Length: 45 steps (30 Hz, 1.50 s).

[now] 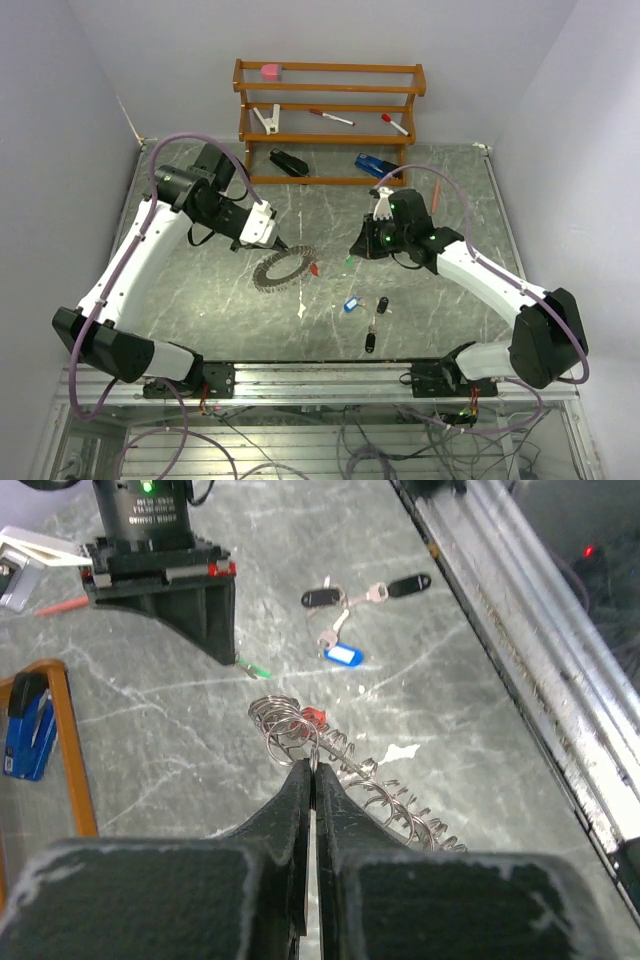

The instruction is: Put the keys on the keyring

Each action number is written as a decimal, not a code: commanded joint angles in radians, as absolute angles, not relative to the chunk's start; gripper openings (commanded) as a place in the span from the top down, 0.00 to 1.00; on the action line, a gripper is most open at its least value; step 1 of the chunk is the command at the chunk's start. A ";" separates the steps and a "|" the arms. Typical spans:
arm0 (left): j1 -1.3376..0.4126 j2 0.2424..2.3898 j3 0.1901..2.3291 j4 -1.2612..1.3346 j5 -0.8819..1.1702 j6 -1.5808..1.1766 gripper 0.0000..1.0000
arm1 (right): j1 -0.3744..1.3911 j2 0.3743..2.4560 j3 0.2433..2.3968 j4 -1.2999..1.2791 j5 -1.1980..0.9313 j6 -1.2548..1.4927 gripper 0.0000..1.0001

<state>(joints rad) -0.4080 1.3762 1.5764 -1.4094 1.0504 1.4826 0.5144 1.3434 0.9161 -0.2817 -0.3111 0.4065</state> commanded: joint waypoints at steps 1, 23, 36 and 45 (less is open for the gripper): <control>-0.411 1.386 1.594 -1.476 0.962 1.680 0.93 | 0.520 1.351 0.884 -0.263 -0.329 0.403 1.00; -0.474 1.391 1.629 -1.492 0.849 1.741 0.93 | 0.639 1.626 1.037 -0.291 -0.228 0.362 0.97; -0.473 1.389 1.614 -1.464 0.938 1.676 0.93 | 0.643 1.370 1.076 -0.289 -0.189 0.298 0.59; -0.449 1.382 1.516 -1.326 1.148 1.486 0.93 | 0.642 1.183 1.068 -0.156 -0.371 0.271 0.63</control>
<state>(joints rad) -0.4648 1.4059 1.5532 -1.4155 0.9638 1.5867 0.6411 1.2072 1.0710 -0.2184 -0.2764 0.2970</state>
